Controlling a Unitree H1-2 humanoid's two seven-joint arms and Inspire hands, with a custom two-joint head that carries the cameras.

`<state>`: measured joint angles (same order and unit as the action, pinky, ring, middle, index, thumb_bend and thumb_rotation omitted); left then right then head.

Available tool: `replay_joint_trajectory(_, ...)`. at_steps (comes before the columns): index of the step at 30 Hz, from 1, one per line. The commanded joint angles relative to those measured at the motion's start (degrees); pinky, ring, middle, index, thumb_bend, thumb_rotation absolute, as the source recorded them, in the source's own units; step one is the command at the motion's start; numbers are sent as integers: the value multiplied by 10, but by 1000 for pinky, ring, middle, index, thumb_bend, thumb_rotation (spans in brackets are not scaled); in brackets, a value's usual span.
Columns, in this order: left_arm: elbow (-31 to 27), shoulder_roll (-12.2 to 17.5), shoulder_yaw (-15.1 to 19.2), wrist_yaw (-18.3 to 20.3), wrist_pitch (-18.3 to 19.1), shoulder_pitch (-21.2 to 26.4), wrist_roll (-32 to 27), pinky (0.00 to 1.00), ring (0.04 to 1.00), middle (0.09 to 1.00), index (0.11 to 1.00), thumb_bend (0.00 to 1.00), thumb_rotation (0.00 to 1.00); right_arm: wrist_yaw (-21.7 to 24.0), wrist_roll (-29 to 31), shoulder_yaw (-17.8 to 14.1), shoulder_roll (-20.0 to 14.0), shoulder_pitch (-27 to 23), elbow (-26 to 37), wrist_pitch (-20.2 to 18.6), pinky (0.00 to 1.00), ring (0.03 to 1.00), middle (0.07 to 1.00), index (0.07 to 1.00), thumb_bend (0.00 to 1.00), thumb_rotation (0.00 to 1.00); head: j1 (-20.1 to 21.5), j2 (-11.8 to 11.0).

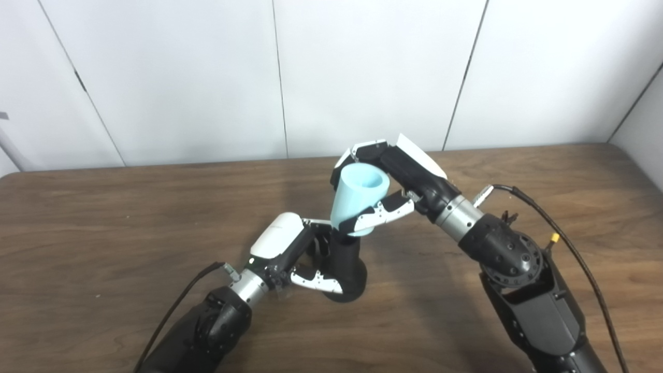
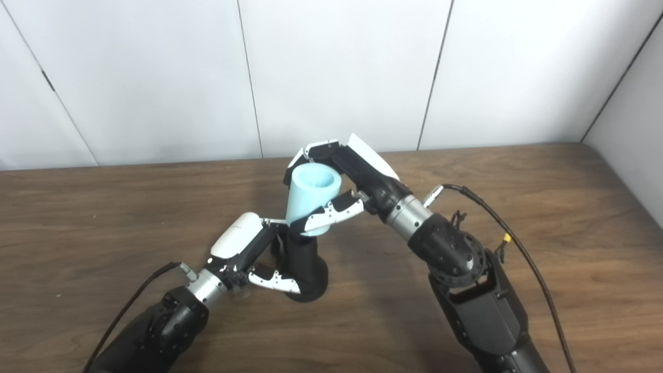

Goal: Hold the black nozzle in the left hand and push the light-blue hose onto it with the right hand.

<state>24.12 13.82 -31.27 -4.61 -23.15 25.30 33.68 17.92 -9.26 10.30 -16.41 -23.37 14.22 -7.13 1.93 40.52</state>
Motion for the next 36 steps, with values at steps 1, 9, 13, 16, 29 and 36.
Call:
replay_joint_trajectory(1, 48, 1, -34, 52, 41, -66, 35, 387, 440, 478, 488, 505, 0, -9, -5, -7, -2, -13, 12, 25, 334, 424, 479, 502, 520, 0, 0, 0)
replay_joint_trajectory(9, 46, 0, -33, 51, 44, -66, 36, 381, 434, 471, 494, 504, 0, 11, -15, 4, -15, -5, 4, 37, 346, 433, 488, 493, 521, 0, -2, 4)
replay_joint_trajectory(13, 46, 1, -33, 49, 40, -66, 36, 380, 432, 472, 495, 504, 0, 20, -19, 11, -22, -1, 10, 29, 345, 435, 496, 486, 521, 0, -2, 6)
replay_joint_trajectory(16, 47, 1, -32, 48, 38, -65, 34, 379, 430, 473, 495, 504, 0, 26, -22, 15, -26, 0, 17, 23, 326, 422, 497, 491, 520, 0, 0, 9)
replay_joint_trajectory(29, 50, -5, -31, 47, 45, -63, 35, 388, 438, 470, 494, 504, 0, 26, -16, 27, -14, 9, 18, 21, 313, 417, 504, 488, 519, 0, -5, 13)
replay_joint_trajectory(36, 49, -7, -32, 47, 44, -65, 35, 388, 437, 471, 493, 504, 0, 19, -25, 44, 12, 20, 14, 24, 307, 409, 487, 501, 519, 0, -7, 15)
